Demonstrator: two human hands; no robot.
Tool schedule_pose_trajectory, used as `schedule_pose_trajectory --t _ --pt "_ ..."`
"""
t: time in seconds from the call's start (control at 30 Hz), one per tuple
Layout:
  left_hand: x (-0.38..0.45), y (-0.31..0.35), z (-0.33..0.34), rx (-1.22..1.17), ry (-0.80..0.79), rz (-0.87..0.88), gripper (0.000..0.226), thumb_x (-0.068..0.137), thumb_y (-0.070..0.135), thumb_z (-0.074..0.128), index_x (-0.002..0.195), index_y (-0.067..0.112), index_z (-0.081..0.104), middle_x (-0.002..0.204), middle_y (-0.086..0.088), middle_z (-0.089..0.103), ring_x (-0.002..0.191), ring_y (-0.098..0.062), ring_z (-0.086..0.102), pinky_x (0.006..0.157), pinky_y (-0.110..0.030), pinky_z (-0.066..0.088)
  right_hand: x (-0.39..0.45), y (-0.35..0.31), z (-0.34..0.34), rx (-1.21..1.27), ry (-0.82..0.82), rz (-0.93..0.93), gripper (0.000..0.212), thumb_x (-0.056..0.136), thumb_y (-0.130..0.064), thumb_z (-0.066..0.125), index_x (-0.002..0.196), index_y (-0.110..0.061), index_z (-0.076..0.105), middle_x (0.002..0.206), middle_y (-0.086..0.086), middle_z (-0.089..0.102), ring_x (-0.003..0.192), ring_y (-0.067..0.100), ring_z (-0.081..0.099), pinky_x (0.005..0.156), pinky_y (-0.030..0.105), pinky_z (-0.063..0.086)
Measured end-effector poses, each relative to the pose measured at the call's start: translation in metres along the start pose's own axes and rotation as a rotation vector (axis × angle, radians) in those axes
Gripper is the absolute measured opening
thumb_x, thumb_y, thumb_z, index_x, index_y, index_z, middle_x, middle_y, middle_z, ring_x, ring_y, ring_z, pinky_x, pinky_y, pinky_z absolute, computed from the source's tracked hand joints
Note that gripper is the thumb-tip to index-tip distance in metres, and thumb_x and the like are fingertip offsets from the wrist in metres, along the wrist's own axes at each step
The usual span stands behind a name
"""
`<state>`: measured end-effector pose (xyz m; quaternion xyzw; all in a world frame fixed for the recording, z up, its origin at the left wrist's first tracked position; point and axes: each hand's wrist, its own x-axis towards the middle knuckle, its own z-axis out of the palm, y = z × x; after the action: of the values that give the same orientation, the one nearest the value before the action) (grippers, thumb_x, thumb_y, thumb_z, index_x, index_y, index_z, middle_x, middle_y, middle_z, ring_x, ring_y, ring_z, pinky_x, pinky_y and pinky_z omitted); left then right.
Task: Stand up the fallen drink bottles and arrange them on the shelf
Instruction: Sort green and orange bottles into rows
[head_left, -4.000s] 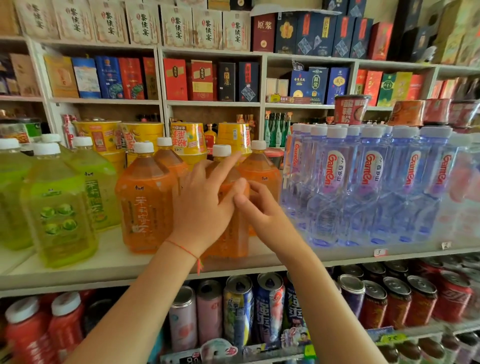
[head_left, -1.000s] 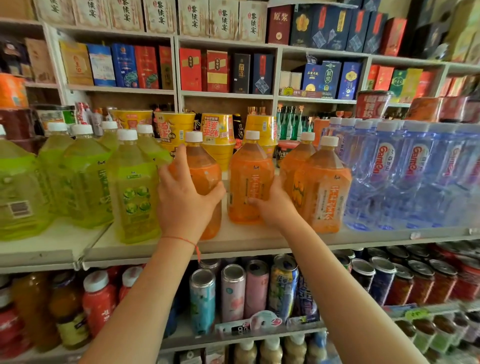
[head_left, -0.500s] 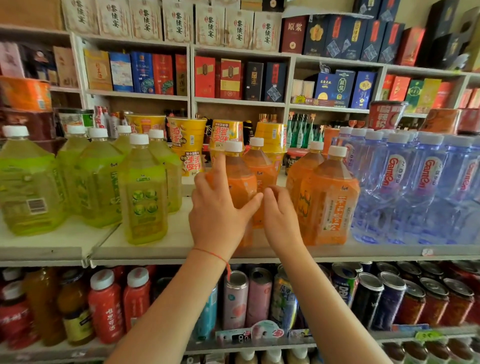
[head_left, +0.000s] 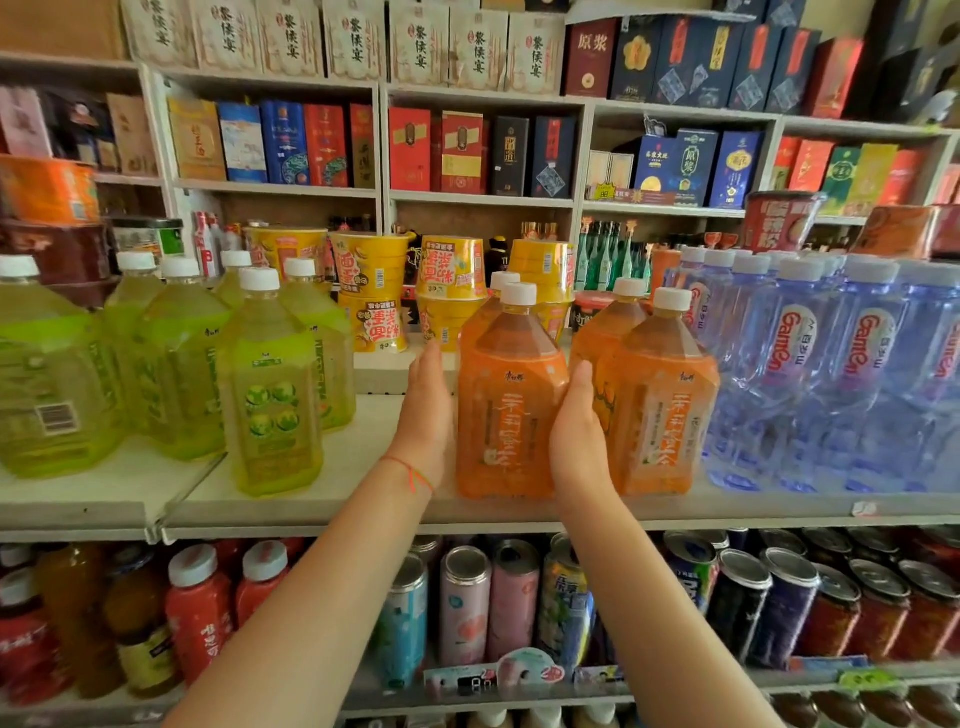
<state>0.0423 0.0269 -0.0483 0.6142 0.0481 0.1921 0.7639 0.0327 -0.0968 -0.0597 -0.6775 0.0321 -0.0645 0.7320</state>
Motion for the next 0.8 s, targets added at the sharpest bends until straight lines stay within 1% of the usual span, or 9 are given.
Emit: schedule_pose_trajectory --t 0.07,0.17,0.27,0.43,0.57,0.63,0.67,0.73,0.8 --pt "0.002 0.003 0.002 -0.081 -0.138 -0.120 0.060 0.103 0.061 0.029 0.113 0.018 0.070 0.108 -0.003 0.077 0.093 -0.011 0.074 0.073 -0.023 0.056 -0.001 -0.004 0.004 0.032 0.005 0.000 0.063 0.096 -0.074 0.020 0.104 -0.032 0.067 0.107 -0.003 0.070 0.112 0.020 0.060 0.110 0.042 0.041" --pt "-0.003 0.004 0.006 -0.101 -0.256 -0.140 0.059 0.104 0.057 0.030 0.087 0.020 0.073 0.079 -0.004 0.078 0.068 -0.014 0.075 0.057 -0.025 0.057 0.002 -0.002 0.008 0.057 0.041 -0.041 0.083 0.083 -0.088 0.018 0.117 -0.032 0.069 0.115 -0.004 0.072 0.116 0.020 0.062 0.112 0.048 0.041" --pt "0.003 -0.002 0.006 -0.081 -0.266 -0.100 0.057 0.104 0.057 0.032 0.087 0.022 0.074 0.081 -0.003 0.078 0.071 -0.015 0.075 0.067 -0.030 0.054 0.008 0.003 0.008 0.046 0.085 -0.059 0.089 0.075 -0.092 0.017 0.108 -0.030 0.073 0.107 -0.004 0.074 0.107 0.019 0.066 0.108 0.047 0.045" --pt "0.004 0.000 0.004 -0.085 -0.247 -0.105 0.054 0.101 0.058 0.038 0.088 0.022 0.076 0.087 -0.006 0.077 0.078 -0.020 0.074 0.072 -0.032 0.055 -0.002 -0.004 0.005 0.067 0.049 -0.076 0.059 0.097 -0.072 0.020 0.094 -0.034 0.065 0.104 -0.004 0.071 0.108 0.019 0.063 0.109 0.044 0.044" --pt "0.000 0.005 0.003 0.019 -0.140 -0.069 0.049 0.101 0.056 0.041 0.085 0.023 0.074 0.093 -0.007 0.078 0.092 -0.022 0.072 0.088 -0.039 0.053 -0.018 -0.008 -0.001 0.024 0.010 -0.293 0.035 0.106 -0.055 0.022 0.096 -0.042 0.053 0.101 -0.022 0.058 0.096 -0.008 0.055 0.107 0.033 0.042" --pt "-0.006 0.011 0.003 0.128 0.016 0.078 0.041 0.104 0.045 0.041 0.088 0.023 0.071 0.098 -0.003 0.076 0.100 -0.021 0.069 0.091 -0.039 0.051 -0.027 -0.006 0.000 -0.078 0.027 -0.556 0.027 0.108 -0.045 0.026 0.122 -0.038 0.048 0.115 -0.032 0.048 0.107 -0.023 0.045 0.103 0.020 0.036" --pt "-0.010 0.014 0.002 0.169 0.112 0.204 0.032 0.104 0.037 0.043 0.091 0.024 0.069 0.100 0.002 0.073 0.104 -0.019 0.066 0.093 -0.039 0.051 -0.030 -0.004 0.001 -0.122 0.046 -0.710 0.035 0.107 -0.041 0.030 0.138 -0.028 0.044 0.125 -0.032 0.043 0.118 -0.021 0.039 0.104 0.016 0.033" --pt "-0.021 0.018 -0.006 0.244 0.253 0.476 0.021 0.102 0.023 0.049 0.095 0.029 0.068 0.102 0.015 0.063 0.106 -0.010 0.059 0.096 -0.032 0.048 -0.034 0.001 0.008 -0.191 0.094 -0.998 0.044 0.103 -0.030 0.039 0.143 -0.009 0.042 0.144 -0.009 0.044 0.138 0.003 0.037 0.113 0.024 0.032" --pt "-0.027 0.020 -0.025 0.377 0.378 0.755 0.015 0.095 0.018 0.053 0.096 0.024 0.067 0.105 0.019 0.054 0.106 -0.005 0.053 0.097 -0.023 0.042 -0.039 0.007 0.016 -0.240 0.090 -1.198 0.039 0.098 -0.014 0.046 0.134 0.002 0.050 0.146 0.015 0.045 0.141 0.025 0.040 0.117 0.033 0.032"
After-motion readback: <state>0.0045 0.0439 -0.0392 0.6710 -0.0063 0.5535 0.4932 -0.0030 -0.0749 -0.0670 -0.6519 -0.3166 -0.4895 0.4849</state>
